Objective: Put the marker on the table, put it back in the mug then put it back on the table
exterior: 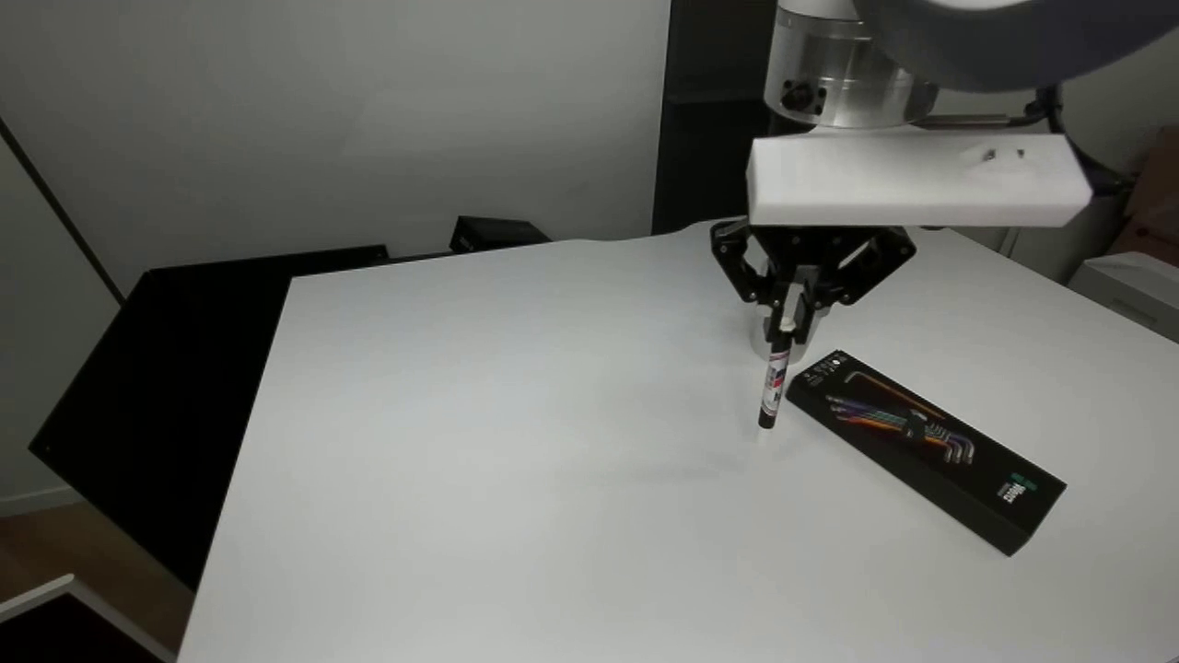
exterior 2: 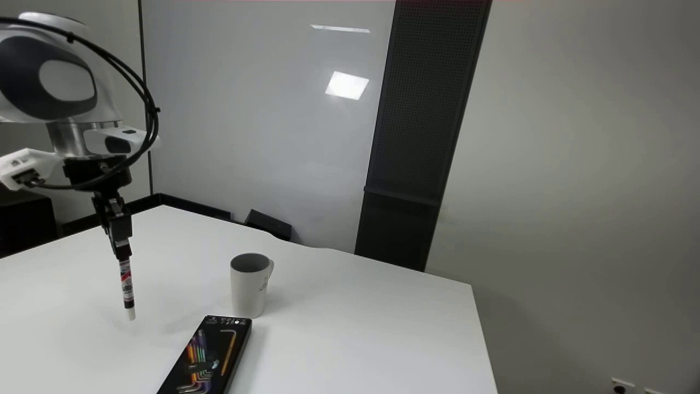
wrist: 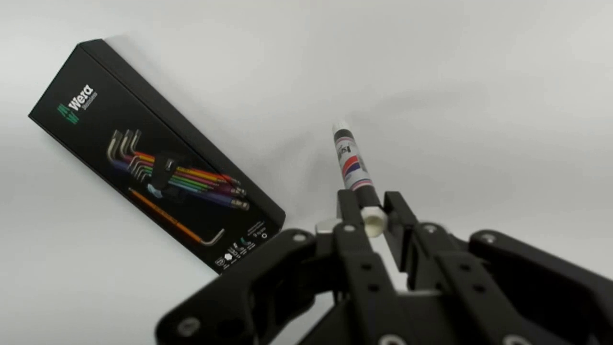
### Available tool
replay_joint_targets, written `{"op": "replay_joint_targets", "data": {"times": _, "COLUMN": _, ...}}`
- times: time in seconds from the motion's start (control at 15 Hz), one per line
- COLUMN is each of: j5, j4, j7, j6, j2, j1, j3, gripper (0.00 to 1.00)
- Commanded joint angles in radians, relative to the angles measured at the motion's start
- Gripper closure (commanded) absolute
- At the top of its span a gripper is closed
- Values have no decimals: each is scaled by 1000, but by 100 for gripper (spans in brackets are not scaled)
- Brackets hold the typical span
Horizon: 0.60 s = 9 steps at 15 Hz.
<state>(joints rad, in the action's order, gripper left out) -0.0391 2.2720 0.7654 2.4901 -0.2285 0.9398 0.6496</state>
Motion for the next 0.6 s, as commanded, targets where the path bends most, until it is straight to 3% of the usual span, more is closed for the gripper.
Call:
{"op": "replay_joint_targets", "data": {"times": 0.0, "j5": -70, "j4": -103, "j7": -61, "j6": -125, "j2": -76, "j1": -273, "j3": -264, "gripper": 93}}
{"op": "replay_joint_targets", "data": {"times": 0.27, "j5": -73, "j4": -230, "j7": -105, "j6": -278, "j2": -181, "j1": -537, "j3": -493, "gripper": 93}}
{"op": "replay_joint_targets", "data": {"times": 0.53, "j5": -65, "j4": -349, "j7": -162, "j6": -400, "j2": -273, "j1": -669, "j3": -596, "gripper": 93}}
